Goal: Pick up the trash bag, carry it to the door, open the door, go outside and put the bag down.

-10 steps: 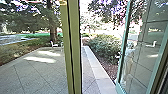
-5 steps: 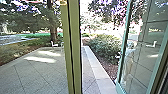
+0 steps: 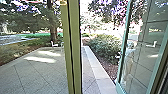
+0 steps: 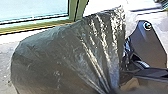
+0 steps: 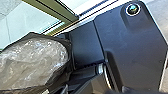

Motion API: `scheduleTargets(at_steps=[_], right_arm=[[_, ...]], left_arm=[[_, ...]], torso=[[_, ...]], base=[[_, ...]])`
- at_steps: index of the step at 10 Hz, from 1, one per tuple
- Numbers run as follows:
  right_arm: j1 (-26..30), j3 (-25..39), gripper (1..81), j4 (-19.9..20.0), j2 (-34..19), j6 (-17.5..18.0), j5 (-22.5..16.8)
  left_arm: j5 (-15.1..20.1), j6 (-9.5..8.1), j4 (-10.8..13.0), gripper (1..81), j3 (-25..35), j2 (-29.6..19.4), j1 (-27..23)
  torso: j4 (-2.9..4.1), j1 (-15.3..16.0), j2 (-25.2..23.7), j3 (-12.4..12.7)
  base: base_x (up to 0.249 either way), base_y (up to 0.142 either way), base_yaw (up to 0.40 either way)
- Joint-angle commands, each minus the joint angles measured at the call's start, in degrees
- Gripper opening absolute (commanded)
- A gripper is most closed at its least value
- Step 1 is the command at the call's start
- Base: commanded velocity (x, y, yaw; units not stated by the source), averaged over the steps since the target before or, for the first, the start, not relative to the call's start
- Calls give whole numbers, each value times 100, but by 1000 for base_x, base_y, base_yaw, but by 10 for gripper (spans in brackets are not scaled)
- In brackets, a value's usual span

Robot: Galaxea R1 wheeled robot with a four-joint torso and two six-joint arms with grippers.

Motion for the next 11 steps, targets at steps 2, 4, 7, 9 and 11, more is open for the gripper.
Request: scheduleTargets(at_steps=[2,4,7,9,11], right_arm=[[361,49,811,-27,40,-29,-275],[353,49,811,-18,40,-29,-266],[361,49,811,-18,40,-29,-266],[344,49,811,-18,40,-29,-266],[335,49,811,-18,40,-20,-266]], left_arm=[[292,23,49,10,-15,-7,-310],[292,23,49,10,-6,-7,-310],[283,23,49,10,-6,-7,-310],[292,23,58,10,2,-7,-310],[292,23,58,10,2,-7,-310]], torso=[[0,0,0,0],[0,0,0,0],[0,0,0,0],[0,2,0,-2],[0,0,0,0]], base=[[0,0,0],[0,-88,0],[0,-88,0],[0,-98,0],[0,-110,0]])
